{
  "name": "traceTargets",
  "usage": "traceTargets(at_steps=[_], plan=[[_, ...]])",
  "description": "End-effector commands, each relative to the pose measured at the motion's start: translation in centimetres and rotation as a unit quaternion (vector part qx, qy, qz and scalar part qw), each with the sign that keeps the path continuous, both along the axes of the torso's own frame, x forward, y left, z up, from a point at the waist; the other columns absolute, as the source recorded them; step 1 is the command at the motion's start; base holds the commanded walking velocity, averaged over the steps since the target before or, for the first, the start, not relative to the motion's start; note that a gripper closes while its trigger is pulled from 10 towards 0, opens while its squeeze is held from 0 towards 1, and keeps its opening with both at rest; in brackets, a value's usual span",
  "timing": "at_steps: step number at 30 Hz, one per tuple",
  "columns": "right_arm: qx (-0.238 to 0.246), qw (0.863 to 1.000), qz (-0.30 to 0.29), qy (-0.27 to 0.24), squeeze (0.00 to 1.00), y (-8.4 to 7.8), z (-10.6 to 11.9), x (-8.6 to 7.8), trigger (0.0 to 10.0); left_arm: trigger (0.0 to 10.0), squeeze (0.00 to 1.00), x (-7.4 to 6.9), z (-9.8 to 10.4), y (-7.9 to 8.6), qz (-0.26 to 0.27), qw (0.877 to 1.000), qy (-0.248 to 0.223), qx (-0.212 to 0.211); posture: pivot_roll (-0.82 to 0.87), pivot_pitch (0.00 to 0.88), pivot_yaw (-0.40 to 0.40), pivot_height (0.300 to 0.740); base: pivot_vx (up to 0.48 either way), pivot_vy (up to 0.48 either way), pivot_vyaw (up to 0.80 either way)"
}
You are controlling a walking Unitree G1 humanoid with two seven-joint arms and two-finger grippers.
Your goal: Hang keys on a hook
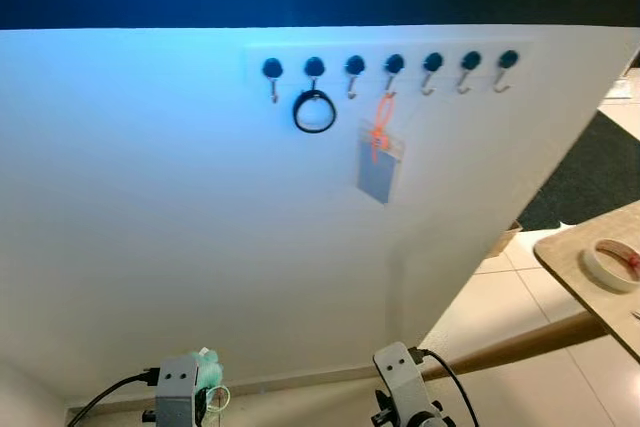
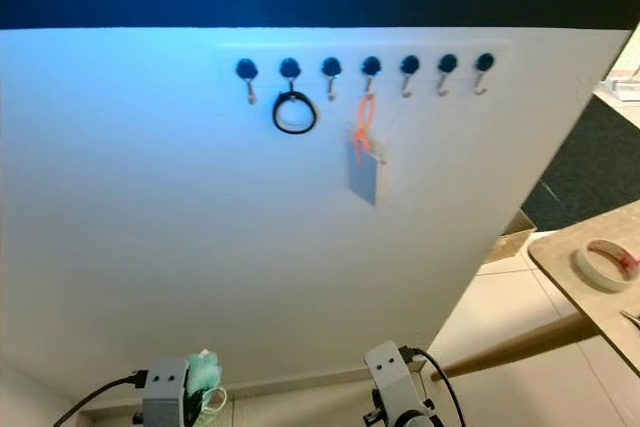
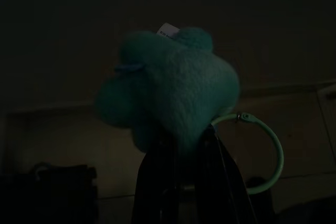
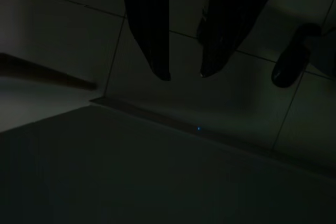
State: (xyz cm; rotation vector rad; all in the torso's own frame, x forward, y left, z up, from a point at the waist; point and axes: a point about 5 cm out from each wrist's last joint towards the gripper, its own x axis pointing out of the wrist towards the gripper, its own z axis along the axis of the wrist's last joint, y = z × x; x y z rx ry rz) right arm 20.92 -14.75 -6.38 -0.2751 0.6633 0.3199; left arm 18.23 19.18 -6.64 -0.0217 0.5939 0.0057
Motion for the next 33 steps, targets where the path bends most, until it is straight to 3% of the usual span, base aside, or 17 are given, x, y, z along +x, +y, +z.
traceTargets(at_steps=[1, 9, 28, 33], plan=[[-0.001, 1.000, -0.008, 0.011, 0.00, -0.33, -0.33, -0.50, 10.0, 10.0, 0.00, -0.20, 0.00, 0.18, 0.000, 1.000, -0.002, 0.005, 0.07, 0.072, -0.031, 0.740, 0.000, 0.000, 0.00], [-0.002, 1.000, -0.008, 0.012, 0.00, -0.36, -0.39, -0.62, 10.0, 10.0, 0.00, 0.10, 0.43, 0.01, -0.004, 1.000, -0.022, 0.000, 0.07, 0.073, -0.031, 0.740, 0.000, 0.000, 0.00], [-0.002, 1.000, -0.009, 0.012, 0.00, -0.38, -0.37, -0.57, 10.0, 10.0, 0.00, 0.17, 0.66, -0.37, -0.006, 1.000, -0.029, -0.006, 0.07, 0.076, -0.027, 0.740, -0.419, 0.000, 0.00], [-0.001, 1.000, -0.009, 0.012, 0.00, -0.33, -0.38, -0.58, 10.0, 10.0, 0.00, 0.23, 0.67, -0.40, -0.011, 1.000, -0.026, -0.003, 0.07, 0.076, -0.025, 0.740, 0.000, 0.000, 0.00]])
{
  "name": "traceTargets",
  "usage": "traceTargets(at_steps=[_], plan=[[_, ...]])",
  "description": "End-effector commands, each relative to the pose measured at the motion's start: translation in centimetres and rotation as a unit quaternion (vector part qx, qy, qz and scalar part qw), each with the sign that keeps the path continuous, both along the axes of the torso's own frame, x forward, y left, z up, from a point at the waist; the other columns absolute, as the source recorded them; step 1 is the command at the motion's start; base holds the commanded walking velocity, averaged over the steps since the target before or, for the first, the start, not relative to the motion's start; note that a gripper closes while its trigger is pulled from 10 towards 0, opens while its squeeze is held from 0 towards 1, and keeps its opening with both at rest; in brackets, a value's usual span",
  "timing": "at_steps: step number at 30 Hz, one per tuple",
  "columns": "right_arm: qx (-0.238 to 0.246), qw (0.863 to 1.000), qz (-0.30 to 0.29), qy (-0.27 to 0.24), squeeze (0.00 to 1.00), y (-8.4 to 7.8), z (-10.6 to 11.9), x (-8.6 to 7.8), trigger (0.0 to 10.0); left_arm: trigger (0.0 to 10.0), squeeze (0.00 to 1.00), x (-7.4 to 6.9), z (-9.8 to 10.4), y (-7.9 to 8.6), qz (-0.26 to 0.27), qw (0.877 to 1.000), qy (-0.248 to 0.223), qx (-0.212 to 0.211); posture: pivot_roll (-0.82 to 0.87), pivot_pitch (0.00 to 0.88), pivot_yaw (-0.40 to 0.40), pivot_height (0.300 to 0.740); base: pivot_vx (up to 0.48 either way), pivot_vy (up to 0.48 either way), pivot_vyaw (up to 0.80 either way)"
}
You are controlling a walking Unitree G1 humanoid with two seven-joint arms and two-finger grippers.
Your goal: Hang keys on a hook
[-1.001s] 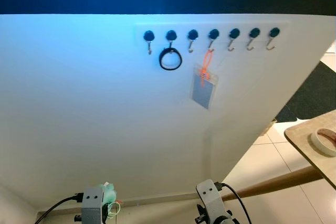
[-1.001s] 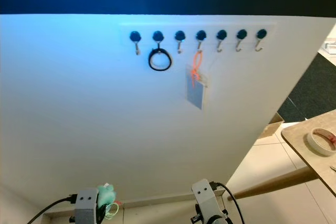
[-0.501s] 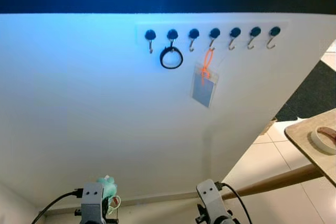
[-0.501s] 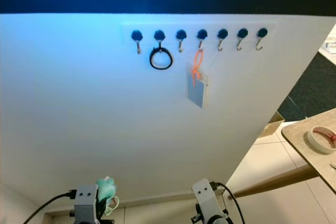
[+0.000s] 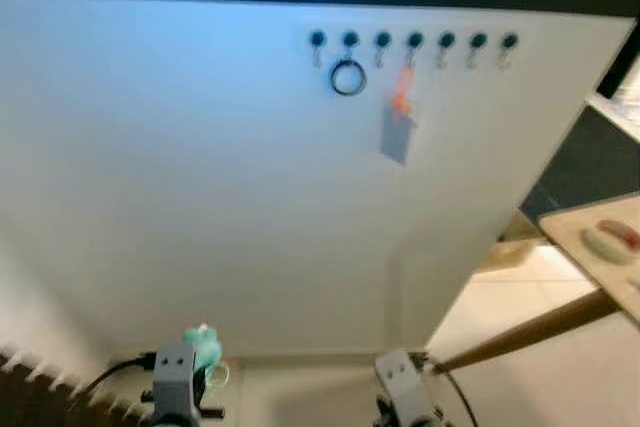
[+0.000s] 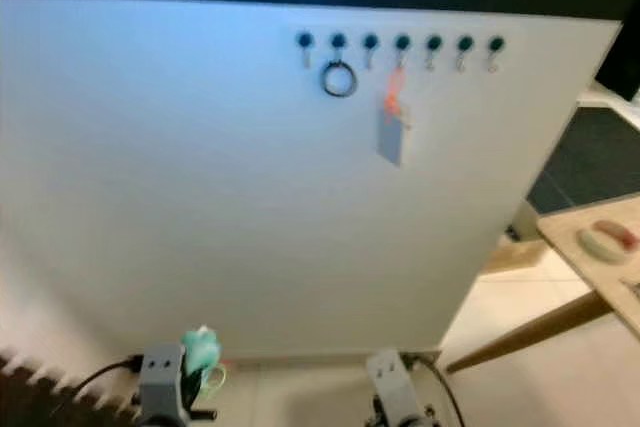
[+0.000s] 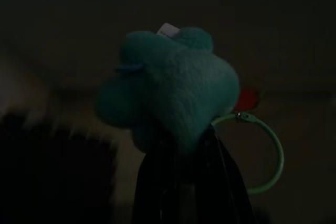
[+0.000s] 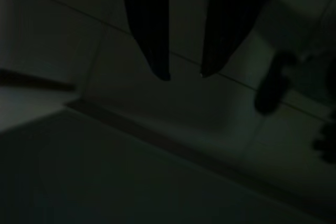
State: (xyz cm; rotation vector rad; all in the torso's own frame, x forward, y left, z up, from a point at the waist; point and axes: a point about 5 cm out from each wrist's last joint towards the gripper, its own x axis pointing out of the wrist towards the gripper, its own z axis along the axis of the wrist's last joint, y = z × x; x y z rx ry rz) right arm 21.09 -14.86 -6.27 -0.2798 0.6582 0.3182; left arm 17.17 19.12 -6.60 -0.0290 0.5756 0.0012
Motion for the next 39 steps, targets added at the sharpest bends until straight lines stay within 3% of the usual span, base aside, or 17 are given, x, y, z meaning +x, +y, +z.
traceTargets(at_steps=[1, 14, 24, 36, 39], plan=[[0.001, 1.000, -0.009, 0.015, 0.00, -0.2, -0.5, -0.7, 10.0, 10.0, 0.00, 1.3, 0.7, -0.4, -0.010, 1.000, -0.018, 0.001, 0.08, 0.076, -0.024, 0.740, 0.000, 0.000, 0.00], [0.003, 1.000, -0.011, 0.015, 0.00, 0.0, -0.5, -0.8, 10.0, 10.0, 0.00, 1.8, 1.0, -0.3, -0.025, 0.999, -0.022, 0.014, 0.08, 0.065, -0.015, 0.740, 0.000, 0.000, 0.00], [0.002, 1.000, -0.010, 0.015, 0.00, 0.0, -0.5, -0.8, 10.0, 10.0, 0.00, 1.8, 1.0, -0.3, -0.019, 0.999, -0.020, 0.018, 0.08, 0.063, -0.017, 0.740, 0.000, -0.475, 0.00], [0.009, 1.000, -0.009, 0.004, 0.00, 0.3, -0.1, 0.0, 10.0, 10.0, 0.00, 1.8, 1.0, 0.2, 0.009, 0.999, -0.023, 0.021, 0.08, 0.066, -0.020, 0.740, 0.000, 0.000, 0.00], [0.023, 1.000, -0.005, -0.014, 0.00, 0.7, 0.5, 0.8, 10.0, 10.0, 0.00, 1.9, 1.3, 0.8, 0.006, 0.999, -0.029, 0.030, 0.08, 0.068, -0.021, 0.740, 0.000, 0.000, 0.00]])
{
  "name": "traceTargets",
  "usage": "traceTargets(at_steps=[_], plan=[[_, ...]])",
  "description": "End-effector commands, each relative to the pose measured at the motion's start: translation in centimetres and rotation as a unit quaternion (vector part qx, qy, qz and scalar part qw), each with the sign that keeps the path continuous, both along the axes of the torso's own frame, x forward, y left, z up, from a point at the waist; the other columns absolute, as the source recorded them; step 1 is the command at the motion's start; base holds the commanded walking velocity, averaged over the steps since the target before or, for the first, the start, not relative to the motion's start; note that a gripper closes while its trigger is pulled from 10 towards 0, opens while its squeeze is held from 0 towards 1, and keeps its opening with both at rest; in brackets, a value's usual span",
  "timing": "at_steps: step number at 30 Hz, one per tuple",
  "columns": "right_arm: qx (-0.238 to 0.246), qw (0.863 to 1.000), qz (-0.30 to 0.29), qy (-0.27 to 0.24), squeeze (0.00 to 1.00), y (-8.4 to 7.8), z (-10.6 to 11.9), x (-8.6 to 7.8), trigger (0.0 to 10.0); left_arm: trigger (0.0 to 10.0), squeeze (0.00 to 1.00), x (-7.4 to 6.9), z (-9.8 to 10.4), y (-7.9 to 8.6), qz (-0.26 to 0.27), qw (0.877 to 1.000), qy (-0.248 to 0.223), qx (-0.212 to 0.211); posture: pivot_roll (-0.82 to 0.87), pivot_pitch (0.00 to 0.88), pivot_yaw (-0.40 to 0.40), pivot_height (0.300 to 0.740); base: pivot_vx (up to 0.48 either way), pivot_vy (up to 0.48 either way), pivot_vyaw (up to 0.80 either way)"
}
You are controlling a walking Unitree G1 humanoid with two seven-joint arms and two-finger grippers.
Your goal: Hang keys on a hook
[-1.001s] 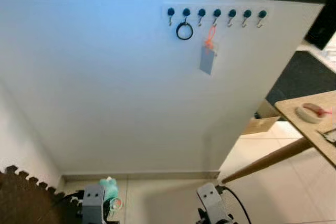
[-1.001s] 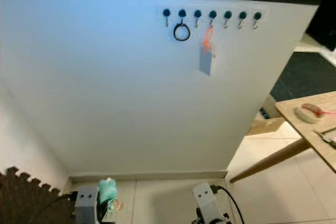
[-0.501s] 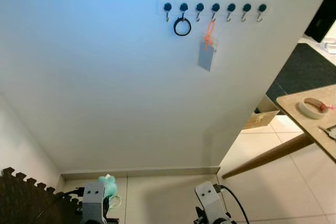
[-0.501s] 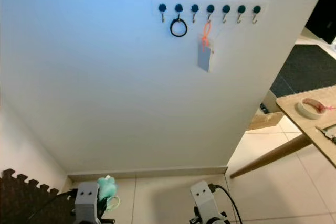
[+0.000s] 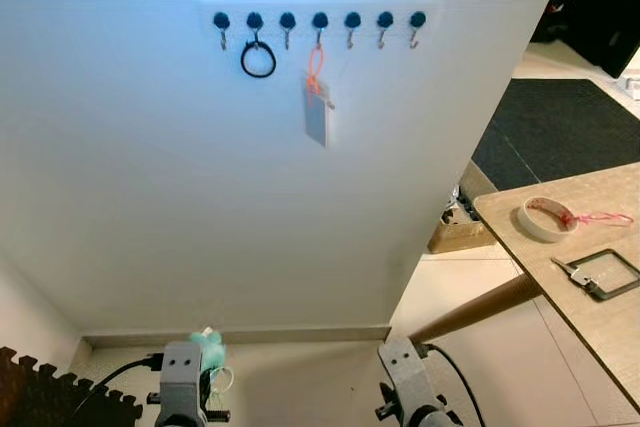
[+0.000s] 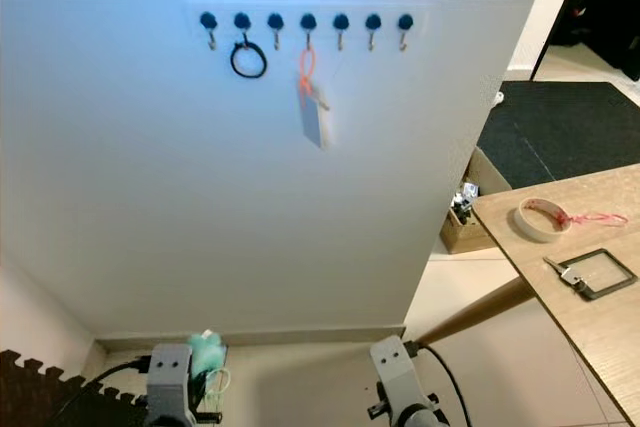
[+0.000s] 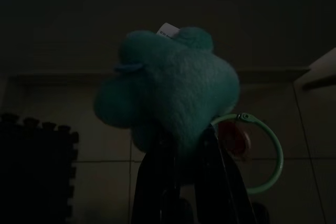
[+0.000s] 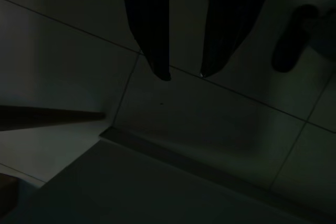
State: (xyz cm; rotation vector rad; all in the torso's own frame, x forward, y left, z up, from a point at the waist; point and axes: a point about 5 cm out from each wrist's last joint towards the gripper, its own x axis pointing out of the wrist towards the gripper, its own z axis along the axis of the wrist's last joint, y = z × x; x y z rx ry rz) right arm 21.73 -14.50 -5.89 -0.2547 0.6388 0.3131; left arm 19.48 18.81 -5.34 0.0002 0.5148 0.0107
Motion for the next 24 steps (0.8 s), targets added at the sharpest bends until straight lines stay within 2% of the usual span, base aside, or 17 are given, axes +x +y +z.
traceTargets(at_steps=[1, 9, 14, 20, 24], plan=[[0.011, 1.000, 0.000, -0.009, 0.00, 0.4, 0.2, 0.3, 10.0, 10.0, 0.00, -0.4, 0.0, 1.3, 0.007, 1.000, 0.002, 0.016, 0.08, 0.067, -0.020, 0.740, 0.000, 0.000, 0.00], [0.009, 1.000, -0.003, -0.009, 0.00, 0.1, 0.3, 0.4, 10.0, 10.0, 0.00, -0.5, 0.1, 1.8, 0.006, 1.000, 0.000, 0.025, 0.07, 0.067, -0.024, 0.740, 0.000, 0.000, 0.00], [0.006, 1.000, 0.000, -0.003, 0.00, 0.2, 0.1, 0.1, 10.0, 10.0, 0.00, -0.6, -0.3, 1.7, 0.019, 0.999, 0.022, 0.038, 0.08, 0.068, -0.028, 0.740, 0.000, 0.000, 0.00], [0.006, 1.000, 0.002, 0.002, 0.00, 0.2, -0.1, -0.2, 10.0, 10.0, 0.00, -0.9, -0.5, 1.1, -0.002, 0.999, 0.020, 0.026, 0.07, 0.071, -0.027, 0.740, 0.000, 0.441, 0.00], [0.004, 1.000, 0.001, 0.005, 0.00, 0.1, -0.2, -0.4, 10.0, 10.0, 0.00, -0.9, -0.4, 0.7, -0.017, 0.999, 0.012, 0.027, 0.07, 0.071, -0.025, 0.740, 0.000, 0.000, 0.00]])
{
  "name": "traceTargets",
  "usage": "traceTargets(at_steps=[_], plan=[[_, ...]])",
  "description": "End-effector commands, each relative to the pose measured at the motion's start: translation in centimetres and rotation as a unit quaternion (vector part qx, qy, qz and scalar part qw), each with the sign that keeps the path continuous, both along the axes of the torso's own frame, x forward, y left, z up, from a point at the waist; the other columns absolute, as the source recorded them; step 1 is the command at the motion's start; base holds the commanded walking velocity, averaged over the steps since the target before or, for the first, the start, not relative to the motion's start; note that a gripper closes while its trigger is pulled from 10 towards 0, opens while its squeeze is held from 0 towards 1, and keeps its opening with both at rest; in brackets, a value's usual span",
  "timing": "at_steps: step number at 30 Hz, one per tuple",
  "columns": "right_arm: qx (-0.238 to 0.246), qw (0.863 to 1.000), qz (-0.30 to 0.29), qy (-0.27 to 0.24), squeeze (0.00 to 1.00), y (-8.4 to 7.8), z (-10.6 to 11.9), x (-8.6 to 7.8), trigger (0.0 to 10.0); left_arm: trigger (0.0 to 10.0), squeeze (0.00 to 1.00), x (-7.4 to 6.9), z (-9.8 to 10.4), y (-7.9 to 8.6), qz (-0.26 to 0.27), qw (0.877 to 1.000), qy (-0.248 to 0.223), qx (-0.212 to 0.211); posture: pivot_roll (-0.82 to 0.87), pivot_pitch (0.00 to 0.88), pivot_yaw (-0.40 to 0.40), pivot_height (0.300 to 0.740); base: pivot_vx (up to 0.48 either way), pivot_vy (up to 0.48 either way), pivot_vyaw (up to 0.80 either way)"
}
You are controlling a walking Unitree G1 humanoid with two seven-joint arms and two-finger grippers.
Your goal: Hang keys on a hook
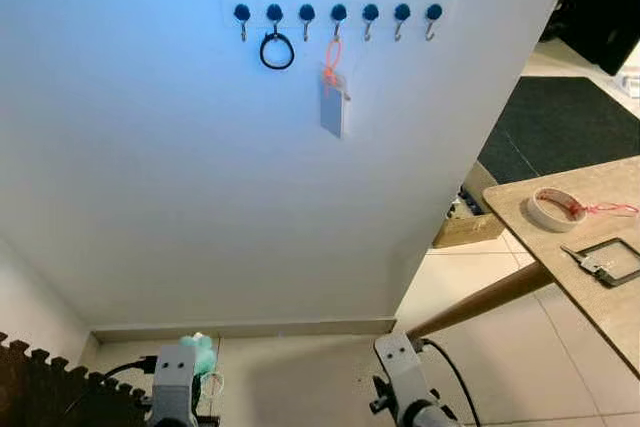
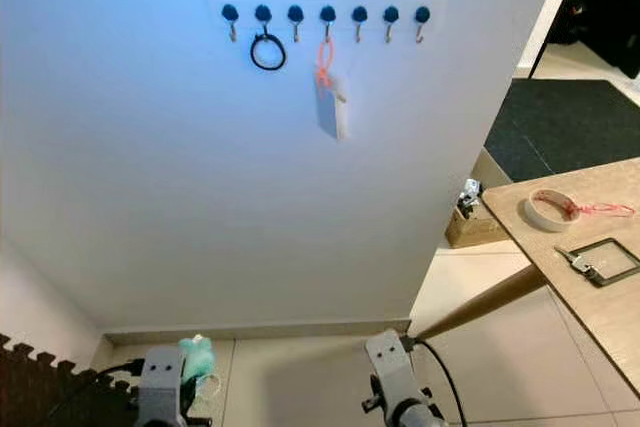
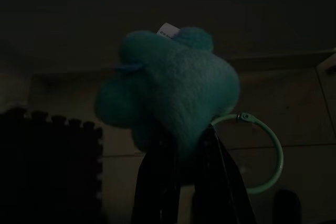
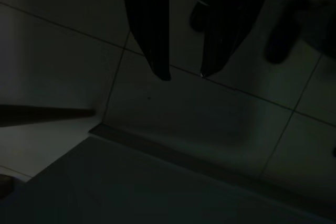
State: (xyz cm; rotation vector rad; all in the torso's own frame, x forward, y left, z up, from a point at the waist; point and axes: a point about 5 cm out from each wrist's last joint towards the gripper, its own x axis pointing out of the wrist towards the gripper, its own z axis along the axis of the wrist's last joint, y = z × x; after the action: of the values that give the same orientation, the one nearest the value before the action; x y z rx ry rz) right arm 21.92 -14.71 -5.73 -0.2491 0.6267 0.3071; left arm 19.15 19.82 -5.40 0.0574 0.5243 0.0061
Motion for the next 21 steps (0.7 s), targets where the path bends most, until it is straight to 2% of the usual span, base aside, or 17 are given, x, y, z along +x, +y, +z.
traceTargets(at_steps=[1, 13, 18, 19, 20, 21], plan=[[0.001, 1.000, 0.003, 0.011, 0.00, 0.3, -0.4, -0.6, 10.0, 10.0, 0.00, -0.6, -0.3, -0.3, -0.007, 1.000, 0.007, 0.001, 0.07, 0.071, -0.025, 0.740, 0.000, 0.000, 0.00], [0.001, 1.000, 0.003, 0.012, 0.00, 0.2, -0.5, -0.8, 10.0, 10.0, 0.00, -0.4, -0.2, -0.8, -0.020, 1.000, -0.002, -0.005, 0.07, 0.072, -0.026, 0.740, 0.000, 0.000, 0.00], [0.015, 1.000, 0.005, -0.005, 0.00, 0.3, 0.0, -0.3, 10.0, 10.0, 0.00, 0.0, 0.4, -1.1, -0.046, 0.999, -0.026, -0.011, 0.07, 0.071, -0.027, 0.740, 0.000, 0.000, 0.00], [0.034, 0.999, 0.015, -0.025, 0.00, 0.5, 0.6, 0.3, 10.0, 10.0, 0.00, 0.2, 1.1, -1.4, -0.095, 0.994, -0.049, -0.021, 0.07, 0.072, -0.028, 0.740, 0.000, 0.000, 0.00], [0.034, 0.999, 0.015, -0.025, 0.00, 0.5, 0.6, 0.3, 10.0, 10.0, 0.00, 0.2, 1.1, -1.4, -0.095, 0.994, -0.049, -0.021, 0.07, 0.072, -0.028, 0.740, 0.000, 0.000, 0.00], [0.059, 0.997, 0.027, -0.038, 0.00, 0.8, 1.1, 0.7, 10.0, 10.0, 0.00, 0.2, 1.6, -1.7, -0.151, 0.986, -0.062, -0.023, 0.07, 0.074, -0.028, 0.740, 0.000, 0.000, 0.00]])
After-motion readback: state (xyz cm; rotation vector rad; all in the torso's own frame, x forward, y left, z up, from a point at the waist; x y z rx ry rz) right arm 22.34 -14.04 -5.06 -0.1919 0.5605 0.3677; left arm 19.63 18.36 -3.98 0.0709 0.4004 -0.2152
